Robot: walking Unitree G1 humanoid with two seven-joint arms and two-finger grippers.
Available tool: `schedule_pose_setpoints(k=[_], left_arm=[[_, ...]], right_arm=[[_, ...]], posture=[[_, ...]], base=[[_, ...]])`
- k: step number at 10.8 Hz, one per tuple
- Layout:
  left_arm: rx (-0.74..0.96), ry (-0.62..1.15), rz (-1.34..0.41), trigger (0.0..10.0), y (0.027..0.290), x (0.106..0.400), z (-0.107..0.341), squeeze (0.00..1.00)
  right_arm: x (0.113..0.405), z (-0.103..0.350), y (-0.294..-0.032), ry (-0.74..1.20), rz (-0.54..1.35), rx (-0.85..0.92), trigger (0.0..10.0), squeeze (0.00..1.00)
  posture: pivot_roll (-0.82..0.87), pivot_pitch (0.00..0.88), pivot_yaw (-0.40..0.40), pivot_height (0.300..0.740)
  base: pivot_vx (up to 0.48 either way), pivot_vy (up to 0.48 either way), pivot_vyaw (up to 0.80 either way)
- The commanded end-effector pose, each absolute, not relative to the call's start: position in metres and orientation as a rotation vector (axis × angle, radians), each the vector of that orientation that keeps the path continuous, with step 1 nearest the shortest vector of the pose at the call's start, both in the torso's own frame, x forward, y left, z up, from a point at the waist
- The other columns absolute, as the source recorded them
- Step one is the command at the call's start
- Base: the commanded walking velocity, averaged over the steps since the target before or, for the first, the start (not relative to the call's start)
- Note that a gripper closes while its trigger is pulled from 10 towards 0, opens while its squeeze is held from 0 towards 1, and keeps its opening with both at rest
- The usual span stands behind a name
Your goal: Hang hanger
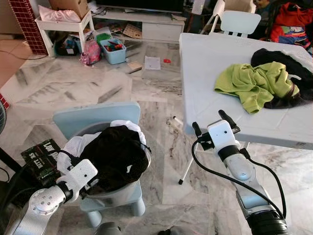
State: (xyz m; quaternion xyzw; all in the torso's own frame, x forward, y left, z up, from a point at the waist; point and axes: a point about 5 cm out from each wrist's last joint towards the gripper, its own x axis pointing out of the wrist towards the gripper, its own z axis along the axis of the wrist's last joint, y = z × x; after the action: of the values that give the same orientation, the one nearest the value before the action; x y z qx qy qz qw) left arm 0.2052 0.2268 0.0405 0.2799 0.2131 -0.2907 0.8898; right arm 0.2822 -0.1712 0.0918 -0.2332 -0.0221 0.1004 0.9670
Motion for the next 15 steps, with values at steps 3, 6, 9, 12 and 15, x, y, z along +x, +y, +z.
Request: schedule_pose_setpoints(k=[3,6,9,12,15], left_arm=[[0.551,0.372,-0.565,0.0,0.217,0.215,0.052,0.00],[0.518,0.122,-0.373,0.0,0.198,0.250,0.084,0.00],[0.493,-0.071,-0.208,0.0,0.180,0.280,0.114,0.00],[0.516,-0.202,-0.123,0.0,0.169,0.290,0.134,0.00],[0.504,-0.164,-0.101,0.0,0.163,0.288,0.122,0.00]], right_arm=[[0.284,0.094,-0.173,-0.053,0.200,-0.478,10.0,0.00],[0.285,0.094,-0.171,-0.055,0.198,-0.477,10.0,0.00],[0.288,0.095,-0.171,-0.059,0.194,-0.479,10.0,0.00],[0.288,0.096,-0.170,-0.067,0.193,-0.476,10.0,0.00],[0.289,0.097,-0.171,-0.068,0.197,-0.481,10.0,0.00]], posture=[[0.01,0.009,-0.075,0.740],[0.00,0.008,-0.074,0.740],[0.00,0.008,-0.076,0.740],[0.00,0.002,-0.077,0.740],[-0.01,0.000,-0.084,0.740]], base=[[0.000,0.000,0.00],[0.000,0.000,0.00],[0.000,0.000,0.00],[0.000,0.000,0.00],[0.000,0.000,0.00]])
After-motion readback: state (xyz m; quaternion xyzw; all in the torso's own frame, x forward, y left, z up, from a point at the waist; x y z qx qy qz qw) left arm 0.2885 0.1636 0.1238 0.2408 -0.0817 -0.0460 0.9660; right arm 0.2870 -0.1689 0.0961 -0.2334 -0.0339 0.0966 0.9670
